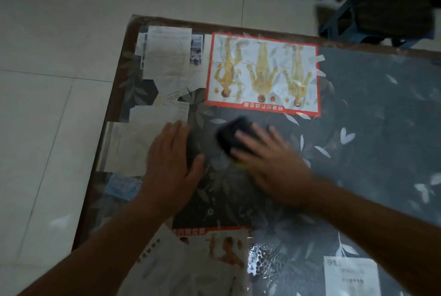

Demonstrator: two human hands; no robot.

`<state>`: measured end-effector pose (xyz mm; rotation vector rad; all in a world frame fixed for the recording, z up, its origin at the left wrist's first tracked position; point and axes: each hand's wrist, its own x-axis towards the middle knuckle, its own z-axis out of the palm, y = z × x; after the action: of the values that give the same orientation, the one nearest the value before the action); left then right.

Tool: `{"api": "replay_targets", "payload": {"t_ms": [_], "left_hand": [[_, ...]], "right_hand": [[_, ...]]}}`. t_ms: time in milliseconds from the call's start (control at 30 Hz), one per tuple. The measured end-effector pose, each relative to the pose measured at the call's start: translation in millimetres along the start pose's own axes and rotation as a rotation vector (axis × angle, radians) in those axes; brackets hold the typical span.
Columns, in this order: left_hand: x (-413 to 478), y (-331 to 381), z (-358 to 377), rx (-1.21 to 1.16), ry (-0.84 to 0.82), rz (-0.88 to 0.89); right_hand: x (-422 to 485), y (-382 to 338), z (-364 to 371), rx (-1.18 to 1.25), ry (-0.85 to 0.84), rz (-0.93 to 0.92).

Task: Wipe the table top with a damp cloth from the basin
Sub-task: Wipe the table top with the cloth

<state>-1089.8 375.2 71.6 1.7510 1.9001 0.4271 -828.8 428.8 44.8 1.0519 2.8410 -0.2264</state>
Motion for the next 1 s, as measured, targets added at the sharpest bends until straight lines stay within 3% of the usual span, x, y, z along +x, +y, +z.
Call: {"api": "replay_targets", "payload": {"t_ms": [100,167,200,300,367,433,533,600,633,733,800,1000], "left_hand": [[-20,-21,-4,0.264,-0.141,-0.044],[-22,-32,-3,0.279,-0.194,-0.041],[-23,-35,-3,0.266,-0.216,-0.039],[-22,-39,-3,0.234,-0.238,-0.039],[-22,-38,-5,0.2,-0.259,-0.046],[-22,-40,-9,0.187,-0.263,-0.029],[-23,-51,-17,0.212,-0.193,0.002],[-22,-61,-21,0.222,-0.133,-0.035],[-21,-67,-22,0.227,-0.123,-0.058],[-20,-76,-23,0.211,-0.161,-0.067],[-20,-77,-23,0.175,-0.187,-0.075],[-16,-79,-26,0.152,-0.218,-0.08]], "right_hand": [[26,36,-13,0.138,0.089,0.505],[37,10,-11,0.168,0.117,0.628],[34,-15,-5,0.129,0.118,0.561],[-4,-95,8,0.136,0.049,0.119],[-19,-102,7,0.127,-0.023,-0.02],[-2,-77,1,0.043,-0.037,0.072],[63,-34,-15,0.137,0.074,0.502],[103,-31,-21,0.2,0.107,0.635],[114,-42,-19,0.197,0.11,0.6],[95,-93,-9,0.151,0.096,0.191],[68,-101,-3,0.14,0.05,0.047],[75,-89,-22,0.307,0.214,0.327]]}}
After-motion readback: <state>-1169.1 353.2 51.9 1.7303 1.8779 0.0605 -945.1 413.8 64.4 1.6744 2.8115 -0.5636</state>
